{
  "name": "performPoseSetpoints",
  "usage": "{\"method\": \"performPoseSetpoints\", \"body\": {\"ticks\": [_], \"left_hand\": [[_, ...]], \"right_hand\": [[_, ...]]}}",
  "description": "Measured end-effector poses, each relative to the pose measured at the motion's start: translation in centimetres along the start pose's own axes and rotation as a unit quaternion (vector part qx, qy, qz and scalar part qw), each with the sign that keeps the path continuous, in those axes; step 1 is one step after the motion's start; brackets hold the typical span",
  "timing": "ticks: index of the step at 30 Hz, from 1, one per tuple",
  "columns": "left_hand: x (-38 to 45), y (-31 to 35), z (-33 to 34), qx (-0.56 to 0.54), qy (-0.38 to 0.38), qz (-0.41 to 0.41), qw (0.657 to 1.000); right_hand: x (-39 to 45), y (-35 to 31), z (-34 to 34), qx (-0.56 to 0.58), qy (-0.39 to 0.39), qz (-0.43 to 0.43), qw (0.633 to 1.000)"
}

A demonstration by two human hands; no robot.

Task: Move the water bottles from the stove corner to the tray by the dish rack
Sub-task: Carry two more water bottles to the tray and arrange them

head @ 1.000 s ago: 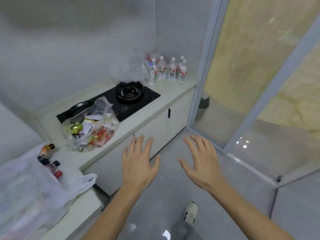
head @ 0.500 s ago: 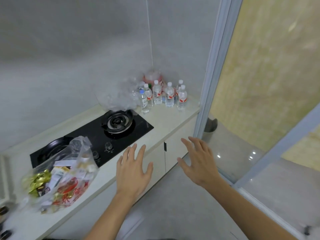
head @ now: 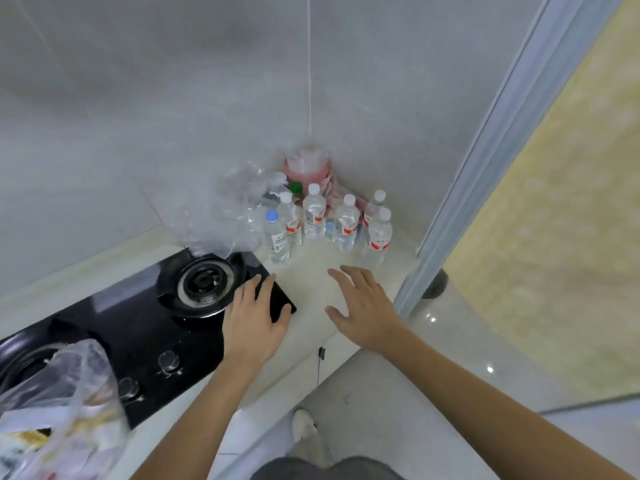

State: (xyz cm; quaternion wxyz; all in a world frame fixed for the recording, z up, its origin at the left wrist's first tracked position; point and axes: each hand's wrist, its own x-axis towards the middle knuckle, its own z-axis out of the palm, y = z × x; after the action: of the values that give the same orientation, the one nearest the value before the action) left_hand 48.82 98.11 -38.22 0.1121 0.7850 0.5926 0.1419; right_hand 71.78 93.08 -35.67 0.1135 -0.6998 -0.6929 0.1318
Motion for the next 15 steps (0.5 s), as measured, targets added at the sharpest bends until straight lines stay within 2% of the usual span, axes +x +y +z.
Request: {"method": "performPoseSetpoints", "body": {"ticks": [9,15], "left_hand": [[15.3,-2.4,1.6,-0.031,-0.031,-0.039,0.998],[21.7,-1.1,2.8,-0.085,-0.032,-0.064,0.994]], "right_hand": [[16.8,2.0,0.8,0.038,-0.037,-0.032,0.998],[27.2,2.0,1.0,0.083,-0.028,-0.101,0.991]]}}
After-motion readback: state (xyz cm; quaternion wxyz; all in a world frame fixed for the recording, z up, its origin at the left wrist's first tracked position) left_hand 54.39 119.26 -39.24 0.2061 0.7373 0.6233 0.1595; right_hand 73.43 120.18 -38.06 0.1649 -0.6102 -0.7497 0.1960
